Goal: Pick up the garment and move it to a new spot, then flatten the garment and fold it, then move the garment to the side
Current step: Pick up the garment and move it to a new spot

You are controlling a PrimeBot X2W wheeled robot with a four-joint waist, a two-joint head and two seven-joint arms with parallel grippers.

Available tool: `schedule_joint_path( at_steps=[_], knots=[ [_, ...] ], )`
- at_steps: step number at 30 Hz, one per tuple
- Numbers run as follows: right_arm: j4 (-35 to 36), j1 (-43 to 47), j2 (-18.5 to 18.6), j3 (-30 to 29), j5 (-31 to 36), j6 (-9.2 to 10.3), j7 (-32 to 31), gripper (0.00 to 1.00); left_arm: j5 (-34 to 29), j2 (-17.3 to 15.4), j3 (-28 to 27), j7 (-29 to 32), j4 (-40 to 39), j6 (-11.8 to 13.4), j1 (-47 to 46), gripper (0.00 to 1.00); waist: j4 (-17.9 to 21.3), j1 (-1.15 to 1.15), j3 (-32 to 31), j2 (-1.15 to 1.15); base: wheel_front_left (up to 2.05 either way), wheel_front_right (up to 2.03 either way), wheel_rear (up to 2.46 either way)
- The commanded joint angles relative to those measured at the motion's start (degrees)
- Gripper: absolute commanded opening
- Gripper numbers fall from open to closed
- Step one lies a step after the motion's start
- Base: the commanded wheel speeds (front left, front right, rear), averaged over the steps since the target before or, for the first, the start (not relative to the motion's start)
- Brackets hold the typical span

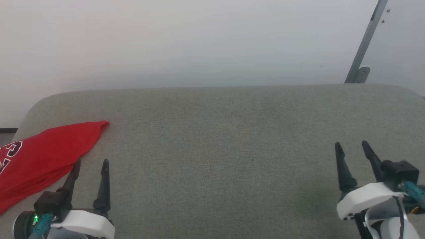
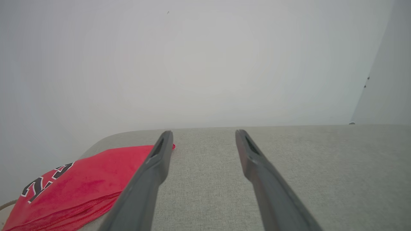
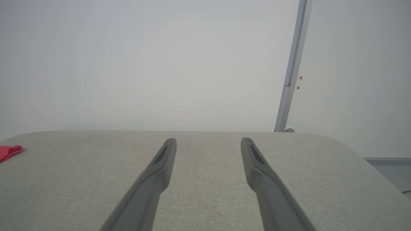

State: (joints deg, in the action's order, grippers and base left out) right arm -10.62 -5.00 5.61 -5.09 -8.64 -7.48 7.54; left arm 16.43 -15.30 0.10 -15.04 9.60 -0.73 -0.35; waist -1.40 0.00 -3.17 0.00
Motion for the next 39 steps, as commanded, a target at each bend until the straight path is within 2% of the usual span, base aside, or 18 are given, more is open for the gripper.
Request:
schedule_joint_path(
  at_steps=[1,5,12,28,39],
  knots=[
    [0.49,-0.19,0.03,0.57,-0.23,-0.02,-0.05,1.0,0.04,0.05,-0.07,-0.2,0.36,-0.09,0.02,1.0,-0.11,0.0,0.0,0.0,0.0,0.0,0.0],
    [0.7,-0.39,0.44,2.41,-1.09,-0.02,-0.34,1.0,0.67,-0.28,-1.1,-0.08,0.94,0.87,-0.42,1.0,-0.79,0.0,-0.17,0.0,0.0,0.0,0.0],
    [0.27,-0.98,1.5,5.39,-2.58,-0.02,-0.82,1.0,1.9,-1.15,-2.18,0.66,1.02,1.47,-0.36,1.0,-4.26,0.0,-0.94,0.0,0.0,0.0,0.0],
    [-2.36,-3.99,2.38,12.19,-5.37,-0.02,-0.86,1.0,3.24,-1.77,-3.6,4.9,-1.95,4.39,1.44,1.0,-16.94,0.0,-2.73,0.0,0.0,0.0,0.0],
    [-4.07,-5.93,2.47,14.29,-6.16,-0.01,-0.1,1.0,4.98,-0.93,-3.93,7.81,-5.85,6.16,1.24,1.0,-22.14,0.0,-2.93,0.0,0.0,0.0,0.0]
  ],
)
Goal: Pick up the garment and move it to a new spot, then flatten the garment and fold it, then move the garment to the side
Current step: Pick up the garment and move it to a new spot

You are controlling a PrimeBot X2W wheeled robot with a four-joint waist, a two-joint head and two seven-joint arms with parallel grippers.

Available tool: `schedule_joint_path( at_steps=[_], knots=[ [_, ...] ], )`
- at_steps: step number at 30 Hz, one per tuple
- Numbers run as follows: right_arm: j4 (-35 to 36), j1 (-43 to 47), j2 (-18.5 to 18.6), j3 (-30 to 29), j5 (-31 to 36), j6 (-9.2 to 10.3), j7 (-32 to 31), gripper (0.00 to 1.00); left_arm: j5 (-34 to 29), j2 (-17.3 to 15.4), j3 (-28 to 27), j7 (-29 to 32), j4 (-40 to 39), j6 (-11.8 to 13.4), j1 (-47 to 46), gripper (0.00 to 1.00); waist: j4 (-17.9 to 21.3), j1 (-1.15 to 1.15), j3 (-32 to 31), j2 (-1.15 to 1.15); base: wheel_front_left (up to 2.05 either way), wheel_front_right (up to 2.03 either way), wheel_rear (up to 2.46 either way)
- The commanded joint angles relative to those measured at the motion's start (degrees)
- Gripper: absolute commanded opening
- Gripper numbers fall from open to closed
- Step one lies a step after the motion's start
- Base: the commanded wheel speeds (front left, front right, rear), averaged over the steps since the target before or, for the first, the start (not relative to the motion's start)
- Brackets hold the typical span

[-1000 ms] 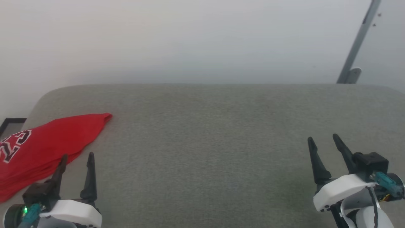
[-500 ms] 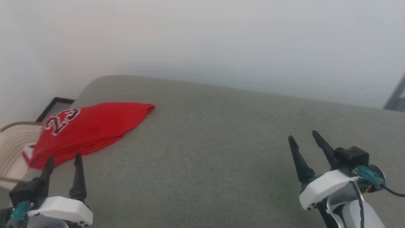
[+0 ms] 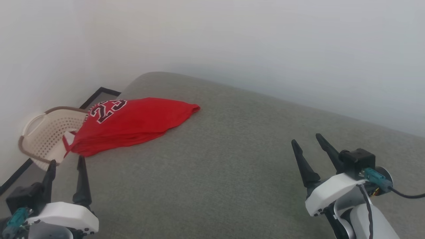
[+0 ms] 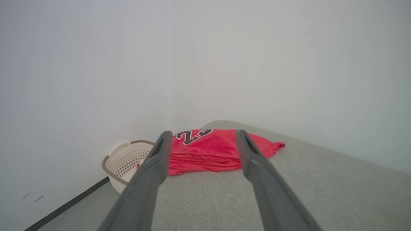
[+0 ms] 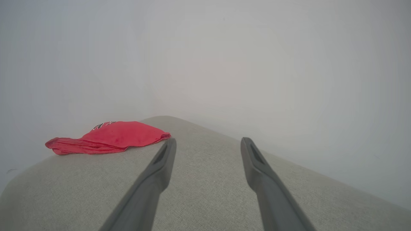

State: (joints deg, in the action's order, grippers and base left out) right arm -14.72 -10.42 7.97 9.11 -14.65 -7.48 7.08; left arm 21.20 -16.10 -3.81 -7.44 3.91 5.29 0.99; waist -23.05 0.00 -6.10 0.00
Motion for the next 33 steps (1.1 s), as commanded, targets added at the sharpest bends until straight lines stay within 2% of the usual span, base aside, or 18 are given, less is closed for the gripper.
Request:
schedule_joint_path(
  at_steps=[1,10,19,25,33],
  knots=[
    [-0.11,-0.48,0.11,0.08,-0.15,-0.01,0.44,1.0,0.4,-0.05,0.03,0.34,-0.34,0.23,-0.19,1.0,-0.76,0.0,0.02,0.0,0.0,0.0,0.0],
    [-0.1,-1.25,0.63,0.04,-0.13,-0.01,0.27,1.0,1.98,0.24,0.49,1.6,0.04,0.04,-2.09,1.0,-1.24,0.0,1.14,0.0,0.0,0.0,0.0],
    [1.67,-2.27,2.24,-0.96,0.79,-0.01,-1.18,1.0,4.68,-0.31,0.1,3.65,4.78,-1.16,-9.88,1.0,-0.11,0.0,3.99,0.0,0.0,0.0,0.0],
    [4.79,-4.36,4.07,-0.88,1.39,-0.01,-3.48,1.0,4.26,-2.84,0.87,5.42,11.02,-2.17,-18.71,1.0,1.61,0.0,8.46,0.0,0.0,0.0,0.0],
    [10.39,-8.08,6.91,-0.78,2.22,-0.01,-7.3,1.0,4.35,-5.37,2.35,4.82,25.19,-5.52,-33.87,1.0,4.3,0.0,17.09,0.0,0.0,0.0,0.0]
  ],
)
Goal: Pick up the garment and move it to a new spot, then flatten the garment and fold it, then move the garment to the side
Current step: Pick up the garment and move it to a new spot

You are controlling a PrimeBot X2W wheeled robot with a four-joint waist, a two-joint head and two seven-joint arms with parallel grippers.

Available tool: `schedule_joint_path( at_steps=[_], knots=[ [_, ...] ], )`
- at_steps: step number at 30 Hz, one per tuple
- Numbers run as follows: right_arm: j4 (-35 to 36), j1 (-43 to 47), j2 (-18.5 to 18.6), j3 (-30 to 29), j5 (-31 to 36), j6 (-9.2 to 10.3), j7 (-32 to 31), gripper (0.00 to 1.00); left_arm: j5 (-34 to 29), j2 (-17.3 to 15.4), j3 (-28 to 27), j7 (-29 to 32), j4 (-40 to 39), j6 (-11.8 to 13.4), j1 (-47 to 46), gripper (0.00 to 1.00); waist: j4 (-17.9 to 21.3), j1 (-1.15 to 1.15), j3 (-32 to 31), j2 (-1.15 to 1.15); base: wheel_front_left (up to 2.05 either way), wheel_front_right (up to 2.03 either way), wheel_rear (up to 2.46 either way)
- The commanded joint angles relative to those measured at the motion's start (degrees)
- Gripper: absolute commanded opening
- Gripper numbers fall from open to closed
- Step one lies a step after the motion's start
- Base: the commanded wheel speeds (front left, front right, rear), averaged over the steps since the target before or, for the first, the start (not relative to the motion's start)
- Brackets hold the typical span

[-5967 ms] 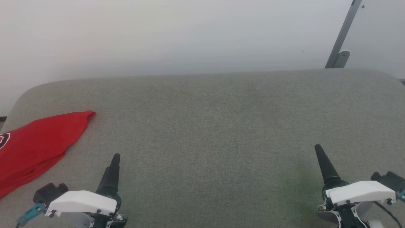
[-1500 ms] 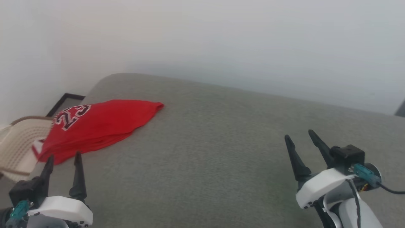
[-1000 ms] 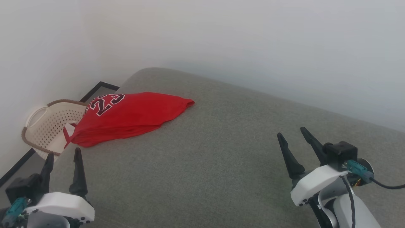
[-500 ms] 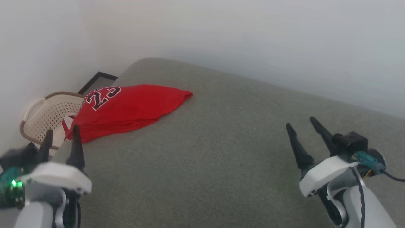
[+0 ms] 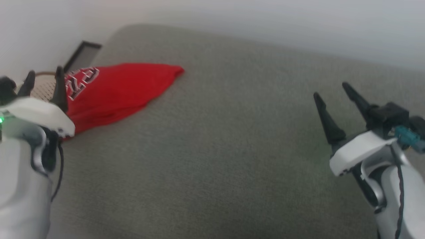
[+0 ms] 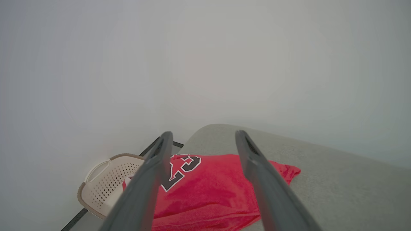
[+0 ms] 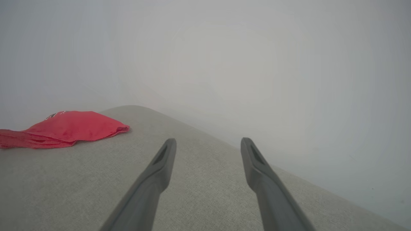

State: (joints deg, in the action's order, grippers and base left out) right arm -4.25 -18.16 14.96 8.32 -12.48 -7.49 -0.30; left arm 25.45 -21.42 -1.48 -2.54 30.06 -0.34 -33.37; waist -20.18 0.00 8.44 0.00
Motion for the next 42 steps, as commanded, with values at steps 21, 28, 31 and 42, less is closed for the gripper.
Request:
schedule_joint_path(
  at_steps=[21,28,31,42],
  knots=[
    [14.09,-5.77,5.48,-0.76,1.63,0.0,-9.55,1.0,2.96,-0.42,1.98,10.24,39.47,-3.71,-27.14,1.0,6.85,0.0,21.98,0.0,0.0,0.0,0.0],
    [16.06,-5.76,6.11,-0.9,1.14,0.0,-11.46,1.0,4.07,1.43,2.67,18.17,43.35,-3.0,-28.25,1.0,6.88,0.0,23.32,0.0,0.0,0.0,0.0],
    [16.24,-5.92,6.14,-0.75,1.0,0.0,-11.87,1.0,4.7,2.08,2.43,20.04,43.94,-2.53,-27.8,0.76,6.91,0.0,23.26,0.0,0.0,0.0,0.0],
    [13.81,-5.32,5.22,-0.96,0.49,0.0,-10.16,1.0,2.35,-2.09,4.42,10.66,42.27,-3.07,-32.14,0.0,6.1,0.0,19.01,0.0,0.0,0.0,0.0]
  ],
)
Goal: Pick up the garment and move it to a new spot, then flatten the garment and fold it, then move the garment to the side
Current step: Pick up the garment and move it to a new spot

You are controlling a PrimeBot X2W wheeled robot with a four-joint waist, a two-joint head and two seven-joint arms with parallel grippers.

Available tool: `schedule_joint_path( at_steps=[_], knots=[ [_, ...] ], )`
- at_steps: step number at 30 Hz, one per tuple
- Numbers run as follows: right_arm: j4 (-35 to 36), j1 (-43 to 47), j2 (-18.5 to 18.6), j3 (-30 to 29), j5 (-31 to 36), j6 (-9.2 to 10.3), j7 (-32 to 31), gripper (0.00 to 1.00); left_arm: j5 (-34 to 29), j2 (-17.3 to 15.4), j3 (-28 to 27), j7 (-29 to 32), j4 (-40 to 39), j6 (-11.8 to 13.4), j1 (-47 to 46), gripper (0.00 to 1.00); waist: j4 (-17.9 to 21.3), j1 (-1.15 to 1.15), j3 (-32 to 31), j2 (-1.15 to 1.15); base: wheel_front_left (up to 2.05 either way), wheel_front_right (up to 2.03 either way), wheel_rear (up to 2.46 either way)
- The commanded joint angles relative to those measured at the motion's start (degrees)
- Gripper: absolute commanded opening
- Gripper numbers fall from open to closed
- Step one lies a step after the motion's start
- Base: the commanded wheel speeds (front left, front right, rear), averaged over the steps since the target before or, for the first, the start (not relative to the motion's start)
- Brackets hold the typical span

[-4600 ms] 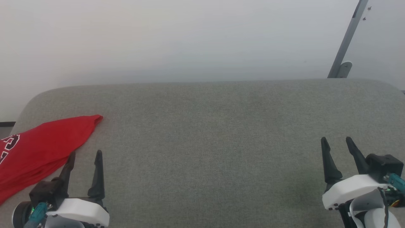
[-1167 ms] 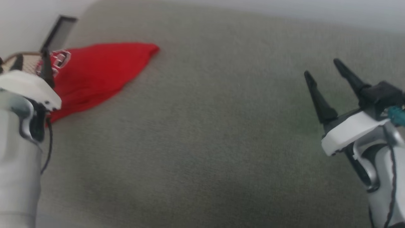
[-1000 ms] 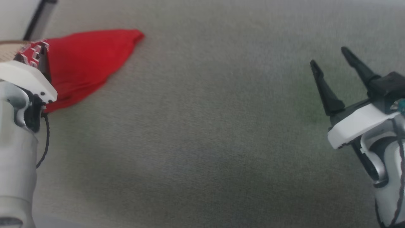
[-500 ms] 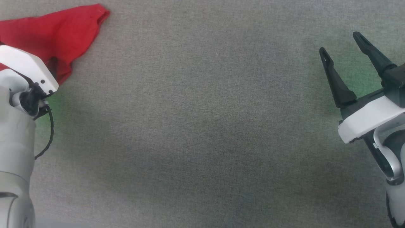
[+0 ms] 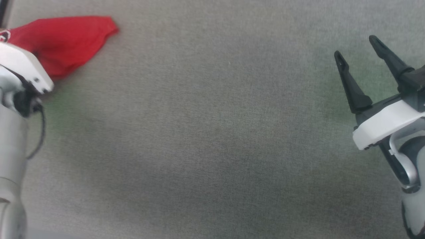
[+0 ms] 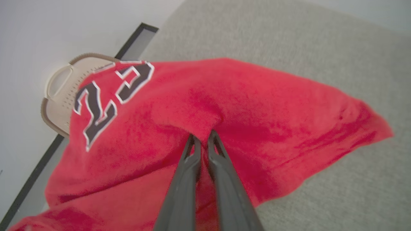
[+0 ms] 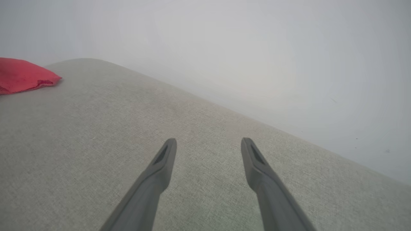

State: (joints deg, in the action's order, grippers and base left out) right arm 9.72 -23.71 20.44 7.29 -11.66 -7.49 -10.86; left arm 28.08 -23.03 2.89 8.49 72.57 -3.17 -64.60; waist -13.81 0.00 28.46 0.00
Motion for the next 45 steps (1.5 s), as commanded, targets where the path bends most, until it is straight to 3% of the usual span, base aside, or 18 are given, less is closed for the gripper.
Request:
schedule_joint_path(
  at_steps=[1,12,22,31,38,45],
  knots=[
    [-0.52,0.47,-0.47,0.11,-0.46,0.0,0.78,1.0,-0.72,-0.87,0.45,-1.18,-0.48,-0.54,-1.26,0.0,-0.39,0.0,-1.75,0.0,0.0,0.0,0.0],
    [-5.96,3.15,-3.86,0.16,-0.81,0.0,5.85,1.0,-6.47,-5.23,6.49,-9.39,-4.86,-2.68,-7.74,0.0,-2.05,0.0,-11.77,0.0,0.0,0.0,0.0],
    [-9.54,6.38,-7.24,-1.66,-0.89,0.0,9.75,1.0,-10.17,-6.85,12.64,-9.18,-11.66,-3.8,-13.2,0.0,-2.82,0.0,-19.9,0.0,0.0,0.0,0.0],
    [-9.87,8.15,-9.12,-4.71,-0.2,0.0,11.45,1.0,-9.22,-7.35,16.18,-4.49,-23.16,-4.23,-12.1,0.0,-2.13,0.0,-22.54,0.0,0.0,0.0,0.0],
    [-9.15,7.83,-10.54,-7.88,0.69,0.0,12.13,1.0,-6.07,-8.81,17.84,3.52,-41.31,-4.19,-6.29,0.0,1.07,0.0,-22.0,0.0,0.0,0.0,0.0],
    [-8.92,6.39,-11.1,-12.3,1.54,0.0,13.35,1.0,-4.17,-9.87,18.93,14.48,-63.18,-0.14,2.97,0.0,6.63,0.0,-19.89,0.0,0.0,0.0,0.0]
  ],
)
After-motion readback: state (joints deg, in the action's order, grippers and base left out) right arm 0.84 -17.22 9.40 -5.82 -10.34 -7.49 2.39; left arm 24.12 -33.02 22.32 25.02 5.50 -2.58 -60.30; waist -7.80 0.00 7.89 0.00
